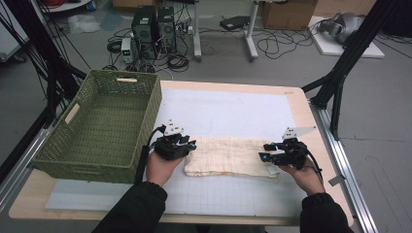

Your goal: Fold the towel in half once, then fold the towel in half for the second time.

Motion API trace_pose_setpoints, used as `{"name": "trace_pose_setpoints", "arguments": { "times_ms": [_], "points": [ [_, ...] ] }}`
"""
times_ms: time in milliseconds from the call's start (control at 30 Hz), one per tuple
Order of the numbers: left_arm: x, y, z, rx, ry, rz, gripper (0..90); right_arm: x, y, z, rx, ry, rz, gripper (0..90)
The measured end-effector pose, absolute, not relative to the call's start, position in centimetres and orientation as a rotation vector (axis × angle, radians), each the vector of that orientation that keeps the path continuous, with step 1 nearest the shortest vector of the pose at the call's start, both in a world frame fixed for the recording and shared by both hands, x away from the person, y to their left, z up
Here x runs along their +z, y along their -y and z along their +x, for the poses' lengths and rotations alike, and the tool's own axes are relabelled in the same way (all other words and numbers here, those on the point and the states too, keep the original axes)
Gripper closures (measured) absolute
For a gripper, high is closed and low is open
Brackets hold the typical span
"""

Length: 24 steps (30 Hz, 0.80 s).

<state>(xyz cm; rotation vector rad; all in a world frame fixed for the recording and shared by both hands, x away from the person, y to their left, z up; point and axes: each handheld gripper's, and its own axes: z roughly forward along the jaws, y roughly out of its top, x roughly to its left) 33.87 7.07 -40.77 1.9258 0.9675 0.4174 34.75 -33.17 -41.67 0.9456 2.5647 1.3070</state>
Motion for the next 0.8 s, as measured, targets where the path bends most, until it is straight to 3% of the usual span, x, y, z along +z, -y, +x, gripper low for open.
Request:
{"name": "trace_pose_setpoints", "arguments": {
  "times_ms": [67, 300, 533, 800],
  "points": [
    [-40.8, -7.0, 34.2, 0.411, -0.970, 1.939, 63.5, -41.4, 33.0, 34.9, 1.301, -2.571, 0.930, 55.4],
    [-41.8, -7.0, 35.6, 0.413, -1.028, 1.938, 83.0, -41.0, 32.1, 37.7, 1.211, -2.565, 0.977, 68.7],
    [-42.8, -6.4, 37.0, 0.373, -1.084, 1.954, 84.5, -42.0, 30.9, 39.4, 1.181, -2.581, 0.999, 77.0],
    [-43.8, -5.9, 37.8, 0.385, -1.134, 2.057, 83.1, -43.6, 31.5, 40.4, 1.107, -2.608, 1.106, 77.9]
  ]
}}
